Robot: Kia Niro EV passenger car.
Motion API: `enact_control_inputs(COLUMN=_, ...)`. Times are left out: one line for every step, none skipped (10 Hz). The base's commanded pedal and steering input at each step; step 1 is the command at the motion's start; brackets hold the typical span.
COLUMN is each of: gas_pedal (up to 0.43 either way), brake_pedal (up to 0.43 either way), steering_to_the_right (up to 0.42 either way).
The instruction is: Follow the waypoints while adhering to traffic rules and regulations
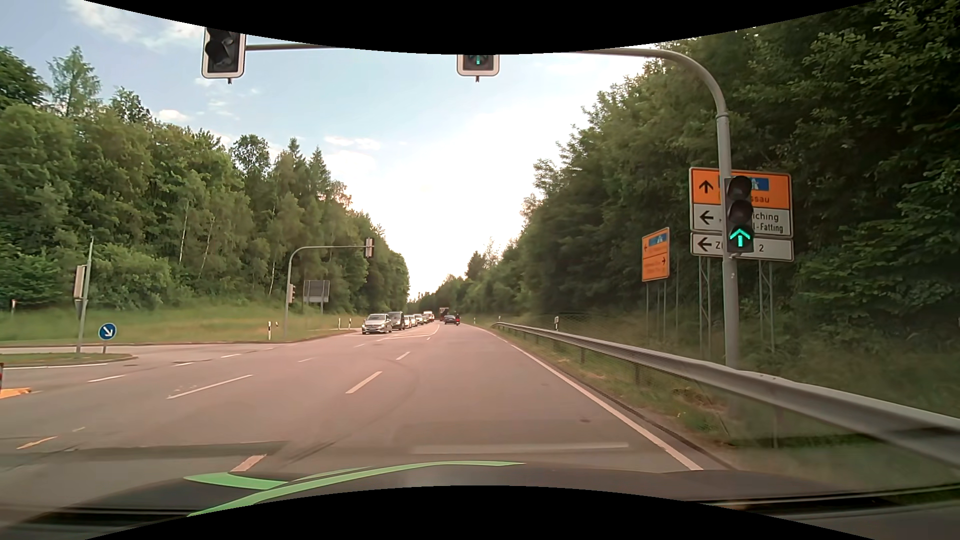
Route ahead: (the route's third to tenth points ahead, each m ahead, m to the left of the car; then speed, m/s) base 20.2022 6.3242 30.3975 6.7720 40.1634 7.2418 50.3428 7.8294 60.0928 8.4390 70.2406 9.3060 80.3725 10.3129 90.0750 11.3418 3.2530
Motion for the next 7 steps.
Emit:
enact_control_inputs(gas_pedal=0.299, brake_pedal=0.000, steering_to_the_right=-0.017)
enact_control_inputs(gas_pedal=0.299, brake_pedal=0.000, steering_to_the_right=-0.017)
enact_control_inputs(gas_pedal=0.299, brake_pedal=0.000, steering_to_the_right=-0.017)
enact_control_inputs(gas_pedal=0.299, brake_pedal=0.000, steering_to_the_right=-0.017)
enact_control_inputs(gas_pedal=0.299, brake_pedal=0.000, steering_to_the_right=-0.017)
enact_control_inputs(gas_pedal=0.299, brake_pedal=0.000, steering_to_the_right=-0.017)
enact_control_inputs(gas_pedal=0.299, brake_pedal=0.000, steering_to_the_right=-0.017)
